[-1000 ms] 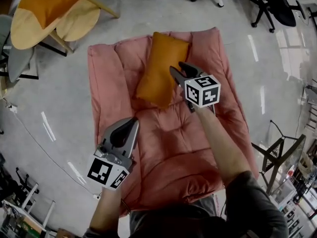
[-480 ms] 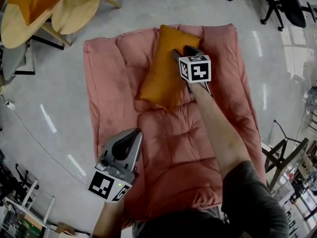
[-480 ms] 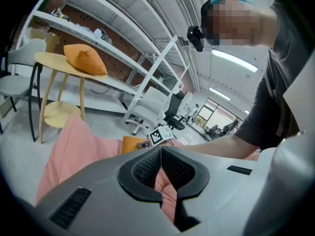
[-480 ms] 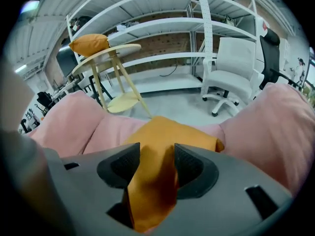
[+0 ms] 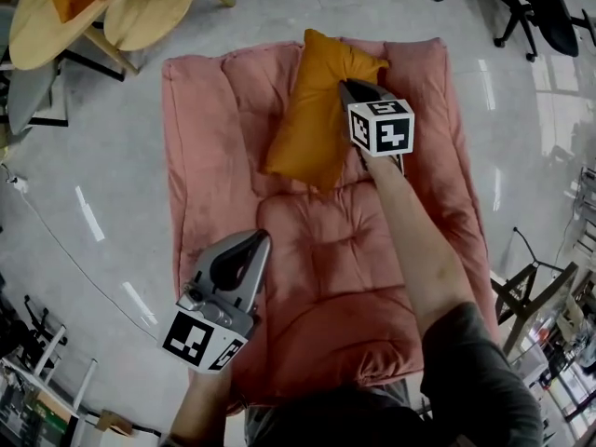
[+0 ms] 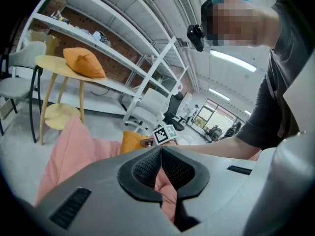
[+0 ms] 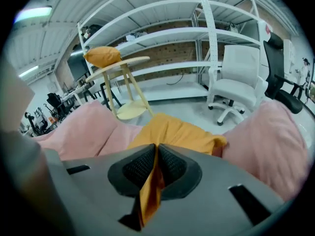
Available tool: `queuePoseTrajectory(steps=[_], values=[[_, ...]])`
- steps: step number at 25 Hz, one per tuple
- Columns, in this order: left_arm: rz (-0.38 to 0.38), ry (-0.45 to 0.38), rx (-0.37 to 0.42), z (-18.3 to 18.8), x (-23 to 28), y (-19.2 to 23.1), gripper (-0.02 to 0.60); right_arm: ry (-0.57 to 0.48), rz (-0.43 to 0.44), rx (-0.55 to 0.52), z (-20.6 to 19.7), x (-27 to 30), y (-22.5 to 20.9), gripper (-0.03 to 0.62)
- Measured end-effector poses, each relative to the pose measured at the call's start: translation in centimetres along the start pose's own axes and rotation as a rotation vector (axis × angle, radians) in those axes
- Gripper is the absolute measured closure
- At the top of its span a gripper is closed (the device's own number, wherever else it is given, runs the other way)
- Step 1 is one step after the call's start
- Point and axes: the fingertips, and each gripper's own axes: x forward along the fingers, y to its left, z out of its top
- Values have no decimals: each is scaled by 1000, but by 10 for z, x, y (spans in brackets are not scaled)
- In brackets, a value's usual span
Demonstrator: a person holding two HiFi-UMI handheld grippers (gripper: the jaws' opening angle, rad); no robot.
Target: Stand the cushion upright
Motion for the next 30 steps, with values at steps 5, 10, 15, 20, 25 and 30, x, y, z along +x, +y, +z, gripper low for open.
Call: queuePoseTrajectory(steps=[5,10,15,20,25,30], values=[[17,-47,45,19,-21,-29,570,-159,8,-65,39,-63,37,568],[38,-89,67,25,-47,-69,570,-180,77,-44,-2,-120,106,577],[63,-143,102,28,-80,-112,569,-98,170,-17,-56,-172,175,577],[95,-188,109,22,-115,-143,569,164,334,-95,-129,-210,248,577],[122,-226,124,26,-144,-158,570,262,628,-290,-165,-279,322,576],[146,-256,144,30,-167,-171,569,50,610,-357,-119,-323,326,576]])
